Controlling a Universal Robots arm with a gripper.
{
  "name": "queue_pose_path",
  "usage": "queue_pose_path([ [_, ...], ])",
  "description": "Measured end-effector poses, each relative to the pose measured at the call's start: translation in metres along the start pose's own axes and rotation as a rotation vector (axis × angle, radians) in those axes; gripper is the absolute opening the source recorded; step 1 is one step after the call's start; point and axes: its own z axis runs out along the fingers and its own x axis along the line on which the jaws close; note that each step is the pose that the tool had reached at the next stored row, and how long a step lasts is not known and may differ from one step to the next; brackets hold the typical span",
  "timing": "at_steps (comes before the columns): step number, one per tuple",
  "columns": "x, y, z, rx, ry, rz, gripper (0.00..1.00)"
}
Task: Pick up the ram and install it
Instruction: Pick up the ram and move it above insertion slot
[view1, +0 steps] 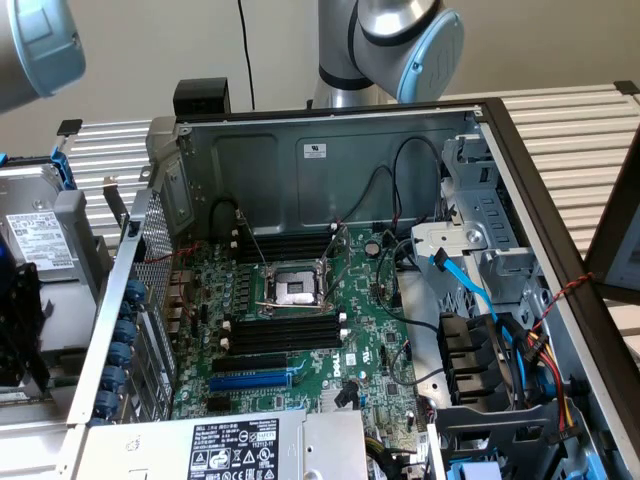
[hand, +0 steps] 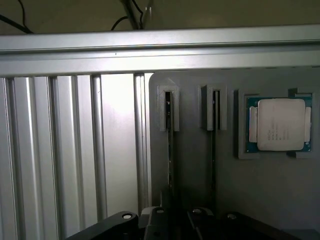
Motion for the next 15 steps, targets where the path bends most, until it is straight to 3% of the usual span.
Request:
queue_pose_path([
  [2, 0.0, 0.0, 0.0, 0.0, -0.0001, 0.0, 0.18],
  [3, 0.0, 0.0, 0.0, 0.0, -0.0001, 0.0, 0.12],
  [15, 0.0, 0.0, 0.0, 0.0, 0.0, 0.0, 0.12],
])
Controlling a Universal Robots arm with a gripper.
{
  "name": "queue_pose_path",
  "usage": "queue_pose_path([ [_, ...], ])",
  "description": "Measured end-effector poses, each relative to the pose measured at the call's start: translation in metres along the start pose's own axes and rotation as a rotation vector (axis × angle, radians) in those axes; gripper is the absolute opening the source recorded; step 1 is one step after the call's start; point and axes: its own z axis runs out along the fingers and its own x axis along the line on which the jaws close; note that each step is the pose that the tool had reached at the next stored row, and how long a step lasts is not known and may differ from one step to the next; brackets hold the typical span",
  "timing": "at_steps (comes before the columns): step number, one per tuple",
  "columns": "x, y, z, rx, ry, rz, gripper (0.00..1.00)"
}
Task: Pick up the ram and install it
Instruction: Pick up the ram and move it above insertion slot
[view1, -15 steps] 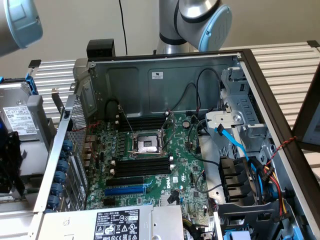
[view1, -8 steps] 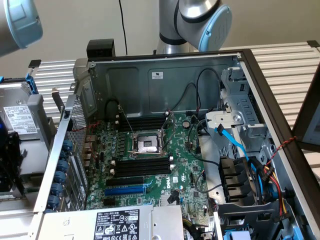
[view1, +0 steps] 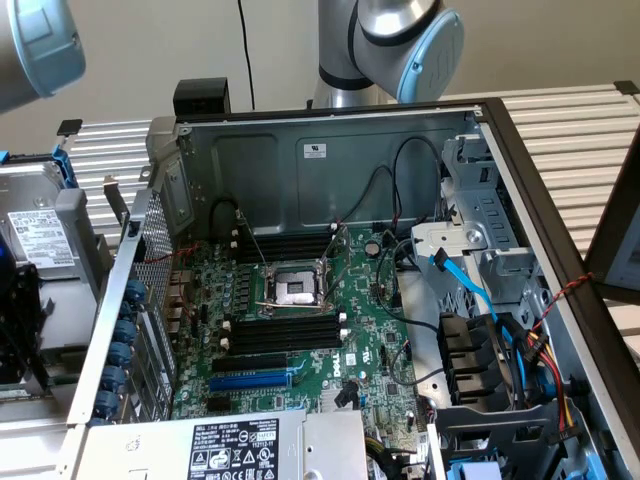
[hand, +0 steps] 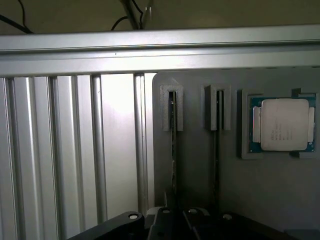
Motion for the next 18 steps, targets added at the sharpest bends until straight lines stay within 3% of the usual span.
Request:
queue_pose_path([
  [6, 0.0, 0.0, -0.0009, 0.0003, -0.0002, 0.0, 0.12],
  [18, 0.005, -0.003, -0.0545, 0.0001, -0.0002, 0.0, 0.12],
])
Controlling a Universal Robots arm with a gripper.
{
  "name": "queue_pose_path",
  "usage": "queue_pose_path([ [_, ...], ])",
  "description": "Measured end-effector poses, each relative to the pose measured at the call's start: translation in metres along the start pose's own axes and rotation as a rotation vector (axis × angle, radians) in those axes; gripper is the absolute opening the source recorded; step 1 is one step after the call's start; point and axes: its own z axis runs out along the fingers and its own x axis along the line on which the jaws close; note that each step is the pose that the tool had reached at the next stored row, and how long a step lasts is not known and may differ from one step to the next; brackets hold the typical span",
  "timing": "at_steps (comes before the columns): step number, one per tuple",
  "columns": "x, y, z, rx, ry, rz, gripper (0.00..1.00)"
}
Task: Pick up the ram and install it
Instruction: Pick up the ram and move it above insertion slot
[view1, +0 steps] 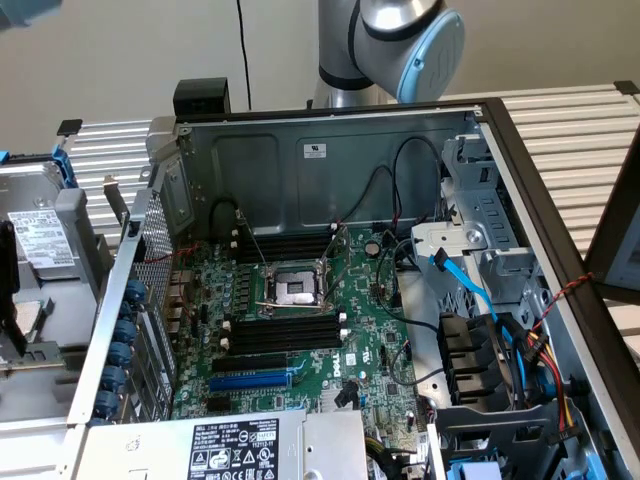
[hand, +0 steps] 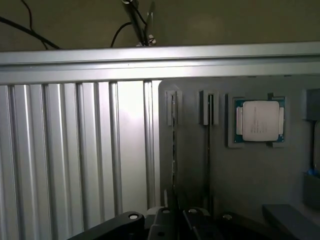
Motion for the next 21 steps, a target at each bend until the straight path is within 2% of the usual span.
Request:
queue_pose_path([
  [21, 0.013, -0.0054, -0.095, -0.0001, 0.0001, 0.0, 0.12],
])
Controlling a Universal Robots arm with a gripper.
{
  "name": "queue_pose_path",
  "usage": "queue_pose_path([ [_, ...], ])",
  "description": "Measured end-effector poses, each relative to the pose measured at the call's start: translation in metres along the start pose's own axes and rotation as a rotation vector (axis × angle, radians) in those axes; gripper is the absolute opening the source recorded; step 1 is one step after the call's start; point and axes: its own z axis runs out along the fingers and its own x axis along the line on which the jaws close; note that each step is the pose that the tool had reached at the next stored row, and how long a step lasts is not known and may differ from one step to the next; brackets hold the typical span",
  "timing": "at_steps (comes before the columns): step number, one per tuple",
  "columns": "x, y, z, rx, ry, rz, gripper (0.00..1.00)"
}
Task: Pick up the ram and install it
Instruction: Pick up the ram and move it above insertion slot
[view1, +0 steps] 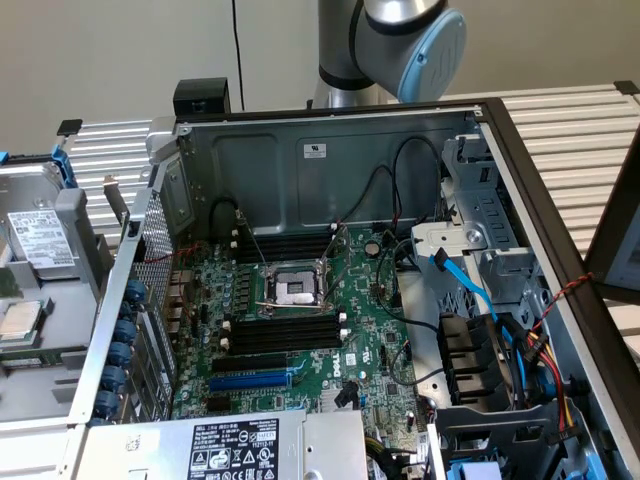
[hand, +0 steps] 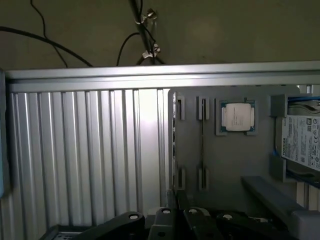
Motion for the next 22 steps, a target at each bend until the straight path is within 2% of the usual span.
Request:
queue_pose_path([
  [11, 0.004, -0.003, -0.049, -0.0023, 0.0001, 0.0, 0.12],
  [16, 0.004, -0.0032, -0.0496, -0.0023, -0.0001, 0.0, 0.12],
  [17, 0.004, -0.0054, -0.0496, -0.0025, 0.0001, 0.0, 0.12],
  [22, 0.007, -0.027, -0.0515, -0.0025, 0.0001, 0.0, 0.12],
])
